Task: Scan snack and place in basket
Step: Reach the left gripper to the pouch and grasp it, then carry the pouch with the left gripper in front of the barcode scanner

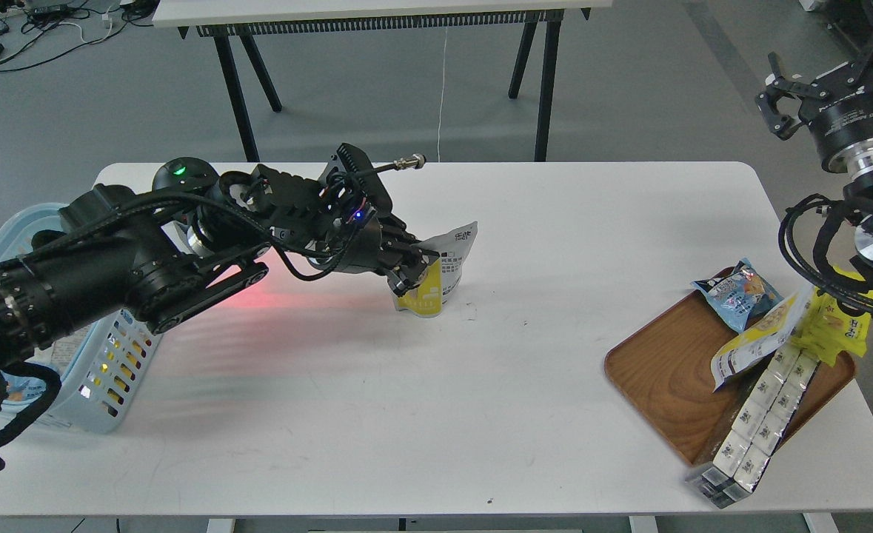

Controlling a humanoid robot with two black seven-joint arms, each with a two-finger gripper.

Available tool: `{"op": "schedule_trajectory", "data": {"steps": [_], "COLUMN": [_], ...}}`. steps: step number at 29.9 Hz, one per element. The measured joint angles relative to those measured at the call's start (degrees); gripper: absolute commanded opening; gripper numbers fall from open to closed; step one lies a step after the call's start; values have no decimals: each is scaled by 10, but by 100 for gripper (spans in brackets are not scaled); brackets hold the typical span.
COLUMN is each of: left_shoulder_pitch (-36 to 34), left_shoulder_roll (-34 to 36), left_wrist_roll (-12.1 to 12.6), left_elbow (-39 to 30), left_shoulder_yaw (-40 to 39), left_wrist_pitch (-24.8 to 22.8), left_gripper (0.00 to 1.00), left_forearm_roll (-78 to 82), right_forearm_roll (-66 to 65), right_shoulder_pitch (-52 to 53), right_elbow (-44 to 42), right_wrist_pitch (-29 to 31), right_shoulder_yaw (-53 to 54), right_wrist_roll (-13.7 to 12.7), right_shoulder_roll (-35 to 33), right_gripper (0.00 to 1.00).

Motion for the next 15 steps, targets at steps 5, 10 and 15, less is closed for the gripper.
{"op": "schedule_trajectory", "data": {"steps": [5, 10, 15], "left_shoulder_pitch": [0, -1, -2], "left_shoulder_roll": [-3, 8, 43], "left_wrist_roll": [-3, -10, -16], "left_elbow": [-7, -14, -48], "left_shoulder_yaw": [-1, -5, -29], "left_wrist_pitch": [-1, -1, 0], "left_gripper": [0, 0, 0], "left_forearm_roll": [0, 0, 0], "right_forearm_roll": [0, 0, 0], "right_shoulder_pitch": [0, 3, 8], "right_elbow": [-2, -2, -3], "right_wrist_pitch": [0, 0, 0], "right_shoulder_yaw": [0, 1, 1], "right_wrist_roll": [2, 2, 2], "right_shoulder_roll": [0, -1, -7], "right_gripper": [99, 99, 99]}}
